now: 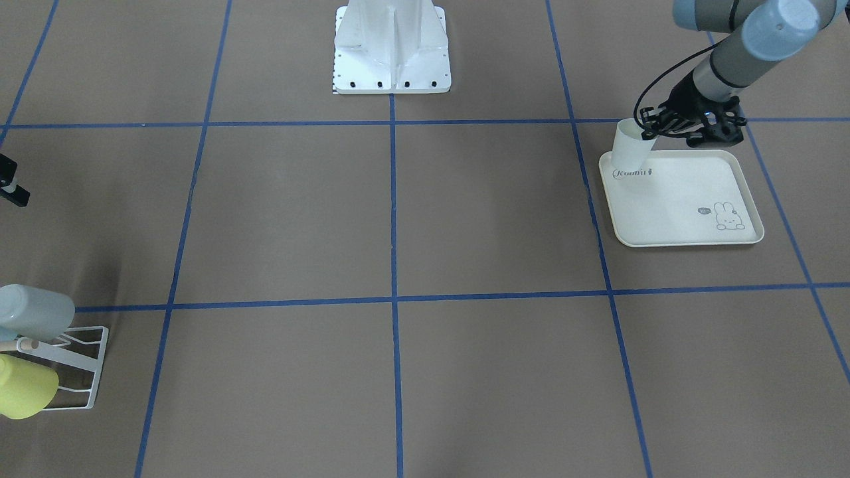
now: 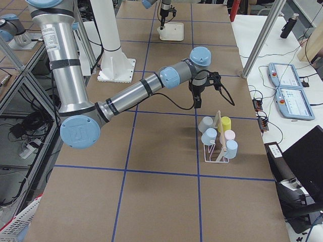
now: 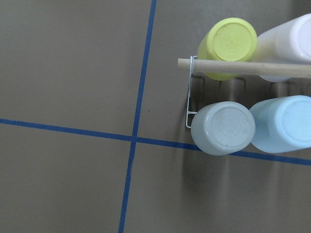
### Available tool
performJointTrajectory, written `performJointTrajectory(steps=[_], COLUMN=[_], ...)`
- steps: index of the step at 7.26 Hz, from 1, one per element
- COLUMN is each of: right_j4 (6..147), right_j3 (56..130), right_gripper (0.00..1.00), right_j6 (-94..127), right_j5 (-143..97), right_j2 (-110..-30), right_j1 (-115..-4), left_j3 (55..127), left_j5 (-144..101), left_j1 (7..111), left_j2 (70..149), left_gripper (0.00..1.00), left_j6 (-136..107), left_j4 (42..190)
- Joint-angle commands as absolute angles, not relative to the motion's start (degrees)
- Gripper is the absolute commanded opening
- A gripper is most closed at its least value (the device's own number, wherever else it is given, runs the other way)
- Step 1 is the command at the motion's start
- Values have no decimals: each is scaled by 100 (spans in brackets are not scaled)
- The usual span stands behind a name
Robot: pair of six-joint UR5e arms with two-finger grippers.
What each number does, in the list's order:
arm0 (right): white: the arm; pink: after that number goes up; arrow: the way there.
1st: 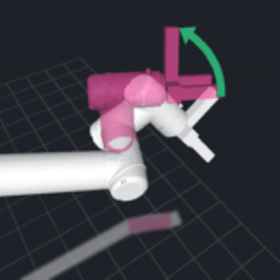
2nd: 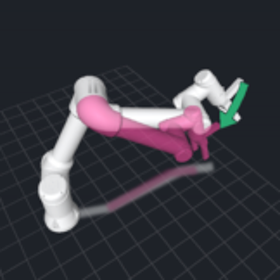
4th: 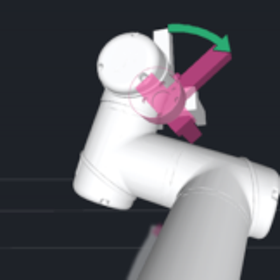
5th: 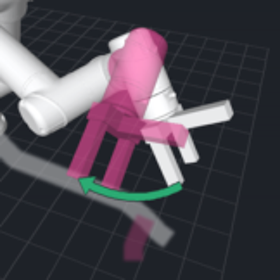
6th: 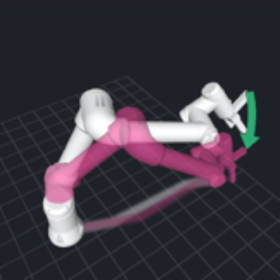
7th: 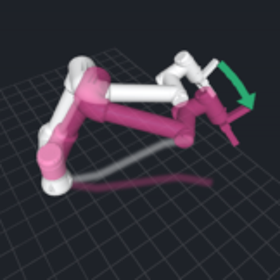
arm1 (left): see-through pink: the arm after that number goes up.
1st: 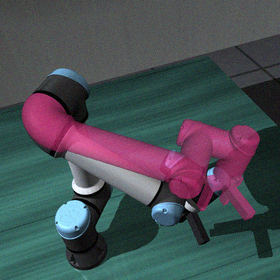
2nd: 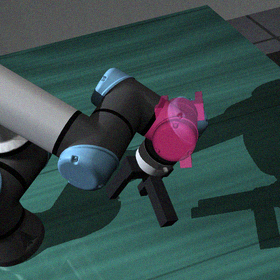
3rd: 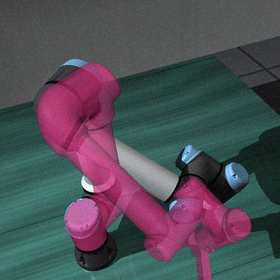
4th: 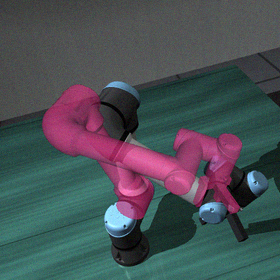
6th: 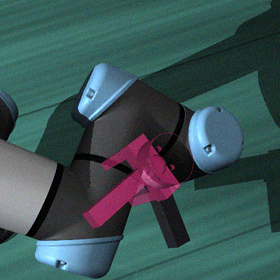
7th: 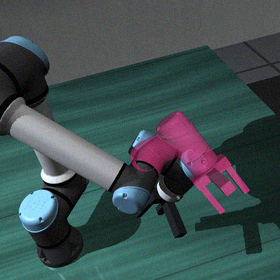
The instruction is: Transfer IKEA cup to right arm and place on rack
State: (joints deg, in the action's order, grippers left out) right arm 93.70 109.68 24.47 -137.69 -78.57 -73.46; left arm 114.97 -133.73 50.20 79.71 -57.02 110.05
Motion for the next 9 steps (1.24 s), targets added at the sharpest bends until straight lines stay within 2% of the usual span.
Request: performJointTrajectory(steps=[1, 2, 5, 6, 9], right_j4=[9352, 9091, 7091, 6475, 3499], right_j3=[10995, 11013, 11013, 11021, 10916], right_gripper=[98, 98, 98, 98, 96], right_j6=[2905, 3396, 6108, 6865, 9554], right_j5=[-13738, -13624, -12975, -12938, -12798], right_j2=[-7735, -7647, -7542, -7463, -7253], right_j1=[-7042, -6788, -5498, -5232, -4686], left_j3=[11679, 11820, 11978, 11919, 11944], left_j5=[-14061, -14045, -14272, -14621, -14792], left_j1=[5825, 5818, 5757, 5731, 5520], left_j2=[8372, 8750, 9517, 9858, 10492], left_gripper=[0, 0, 0, 0, 0], left_j6=[-5922, -6455, -6818, -7612, -10240], left_j4=[10420, 10050, 10159, 10552, 11985])
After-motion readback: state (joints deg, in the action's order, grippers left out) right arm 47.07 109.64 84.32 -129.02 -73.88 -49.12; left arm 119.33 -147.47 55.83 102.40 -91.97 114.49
